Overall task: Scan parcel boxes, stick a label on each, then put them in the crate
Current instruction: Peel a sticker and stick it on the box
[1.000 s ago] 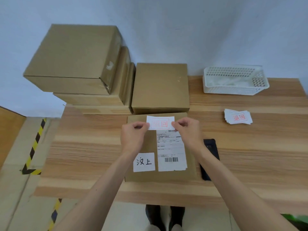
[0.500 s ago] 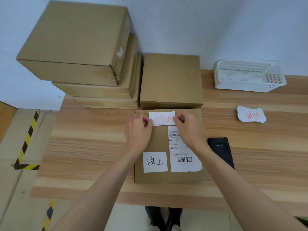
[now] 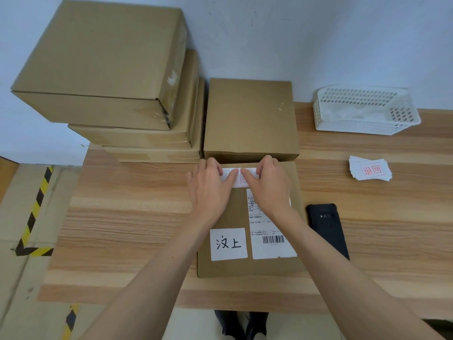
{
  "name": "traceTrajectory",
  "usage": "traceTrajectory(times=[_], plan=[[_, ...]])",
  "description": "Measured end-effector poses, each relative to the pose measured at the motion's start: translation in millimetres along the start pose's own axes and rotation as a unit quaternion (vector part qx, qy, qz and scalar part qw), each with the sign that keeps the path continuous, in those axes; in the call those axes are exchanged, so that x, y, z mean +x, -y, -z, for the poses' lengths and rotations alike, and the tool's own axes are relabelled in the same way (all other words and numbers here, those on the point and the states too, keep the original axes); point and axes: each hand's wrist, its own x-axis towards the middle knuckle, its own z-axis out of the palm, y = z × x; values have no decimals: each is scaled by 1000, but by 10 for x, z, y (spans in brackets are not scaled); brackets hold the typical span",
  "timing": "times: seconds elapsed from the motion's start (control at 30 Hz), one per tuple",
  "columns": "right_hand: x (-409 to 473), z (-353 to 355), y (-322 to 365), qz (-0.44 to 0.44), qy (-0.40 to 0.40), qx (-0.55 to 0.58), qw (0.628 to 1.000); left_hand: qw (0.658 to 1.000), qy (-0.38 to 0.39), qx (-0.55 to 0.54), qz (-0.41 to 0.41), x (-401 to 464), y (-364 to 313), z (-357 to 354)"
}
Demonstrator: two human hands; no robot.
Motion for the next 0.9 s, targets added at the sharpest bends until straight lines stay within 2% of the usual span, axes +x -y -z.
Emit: traceTrajectory(times=[0.13, 0.33, 0.6, 0.77, 0.9], plan=[[74, -41, -25, -6, -6, -32, 999, 999, -4, 16, 29, 127, 13, -14], [72, 96, -250, -9, 1, -13, 1000, 995, 23, -86, 51, 108, 314, 113], [-186, 118, -279, 30, 15, -45, 998, 999, 49, -1, 20, -129, 200, 134], [-141, 249, -435, 31, 48, -37, 998, 994, 91, -56, 28, -112, 325, 200], [-106, 269, -467, 24, 74, -9, 997, 988, 93, -123, 30, -117, 415, 227]])
